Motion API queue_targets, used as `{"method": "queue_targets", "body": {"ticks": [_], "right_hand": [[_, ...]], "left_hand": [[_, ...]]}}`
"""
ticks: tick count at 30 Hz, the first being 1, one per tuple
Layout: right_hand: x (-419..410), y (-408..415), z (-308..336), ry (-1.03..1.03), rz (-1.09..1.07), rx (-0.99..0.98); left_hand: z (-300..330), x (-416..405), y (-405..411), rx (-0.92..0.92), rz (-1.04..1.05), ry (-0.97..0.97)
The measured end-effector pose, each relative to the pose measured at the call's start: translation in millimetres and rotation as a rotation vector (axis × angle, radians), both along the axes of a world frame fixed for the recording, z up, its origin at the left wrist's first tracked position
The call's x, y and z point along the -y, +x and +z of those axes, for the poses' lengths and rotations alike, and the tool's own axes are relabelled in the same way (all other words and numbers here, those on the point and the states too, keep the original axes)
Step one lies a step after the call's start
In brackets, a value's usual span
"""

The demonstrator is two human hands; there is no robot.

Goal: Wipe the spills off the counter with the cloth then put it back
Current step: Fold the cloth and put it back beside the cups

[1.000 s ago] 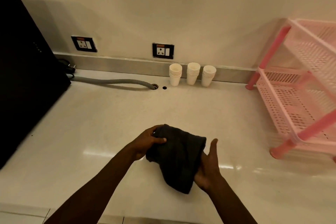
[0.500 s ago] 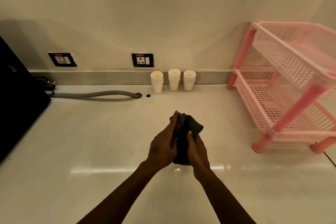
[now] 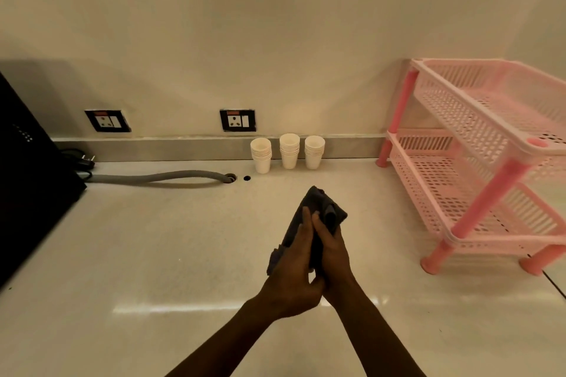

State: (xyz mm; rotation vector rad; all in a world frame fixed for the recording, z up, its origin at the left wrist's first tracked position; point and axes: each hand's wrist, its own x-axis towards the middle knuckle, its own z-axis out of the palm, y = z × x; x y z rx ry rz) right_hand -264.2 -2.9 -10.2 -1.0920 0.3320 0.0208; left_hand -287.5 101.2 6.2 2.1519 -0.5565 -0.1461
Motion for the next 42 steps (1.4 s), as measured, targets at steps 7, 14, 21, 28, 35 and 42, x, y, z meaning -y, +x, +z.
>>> {"method": "queue_targets", "body": {"ticks": [7, 14, 21, 28, 35, 42], "right_hand": [[22.8, 12.2, 2.6, 0.266, -0.219, -0.164], [42.6, 16.7, 14.2, 0.464, -0.213, -0.064], [53.2, 12.3, 11.1, 0.578, -0.117, -0.026], [59.0, 12.3, 7.5, 0.518, -0.133, -0.085], [62.4, 11.0, 9.9, 0.214, -0.014, -0.161], [69.1, 16.6, 11.5, 0.169, -0.030, -0.154]], "left_hand": [[-20.0, -5.5, -1.5, 0.156, 0.102, -0.087], [-53.0, -22.6, 6.4, 0.257, 0.151, 0.176], [-46.0, -35.9, 43.9, 0.433, 0.038, 0.155], [-39.8, -40.5, 59.7, 0.444, 0.064, 0.067], [-34.0, -39.1, 69.0, 0.423, 0.243, -0.277], [-38.9, -38.4, 62.4, 0.011, -0.016, -0.428]]}}
